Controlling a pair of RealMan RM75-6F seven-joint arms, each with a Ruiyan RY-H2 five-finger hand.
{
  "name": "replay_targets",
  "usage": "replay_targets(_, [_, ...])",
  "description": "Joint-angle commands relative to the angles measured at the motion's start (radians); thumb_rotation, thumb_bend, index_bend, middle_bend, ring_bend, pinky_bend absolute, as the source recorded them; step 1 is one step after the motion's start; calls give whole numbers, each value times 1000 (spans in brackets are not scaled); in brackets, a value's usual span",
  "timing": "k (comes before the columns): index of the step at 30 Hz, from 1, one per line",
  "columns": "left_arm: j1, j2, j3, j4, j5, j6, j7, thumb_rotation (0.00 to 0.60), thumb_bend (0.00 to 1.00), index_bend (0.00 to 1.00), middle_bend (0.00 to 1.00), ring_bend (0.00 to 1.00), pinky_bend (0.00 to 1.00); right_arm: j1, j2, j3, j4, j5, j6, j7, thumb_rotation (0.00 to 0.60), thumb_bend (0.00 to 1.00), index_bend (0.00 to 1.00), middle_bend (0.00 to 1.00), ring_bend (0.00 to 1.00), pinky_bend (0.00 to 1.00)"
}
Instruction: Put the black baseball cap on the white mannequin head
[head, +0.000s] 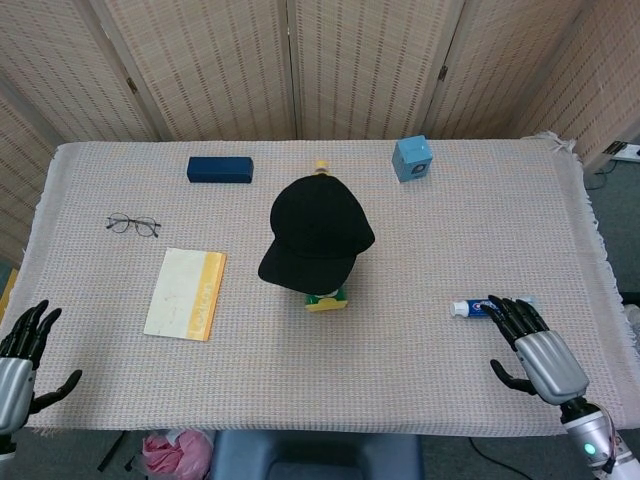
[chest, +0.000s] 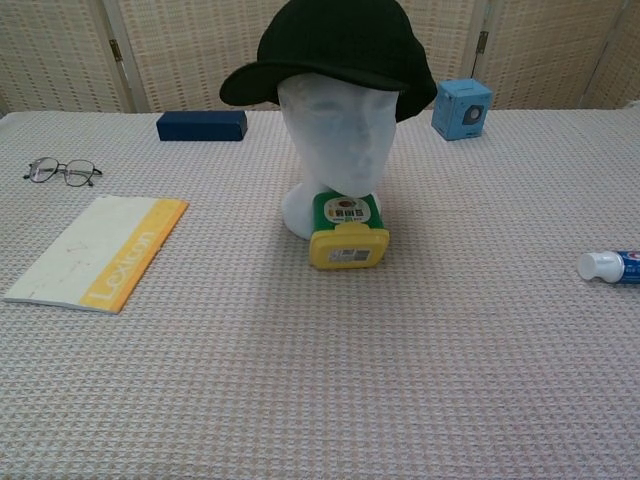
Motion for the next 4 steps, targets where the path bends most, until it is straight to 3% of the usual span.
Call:
replay_targets(1, [17,0,9,-1,-2,-2,20,600,246,0,19,47,244,7,-4,-1,-6,10,-16,-12,600,337,0,0,0,0])
replay_targets(4, [21,6,4,-8,-5,-10,22,600,246,0,16,46,244,14,-7,0,-8,20,-31,-22,600,338,0,0,0,0])
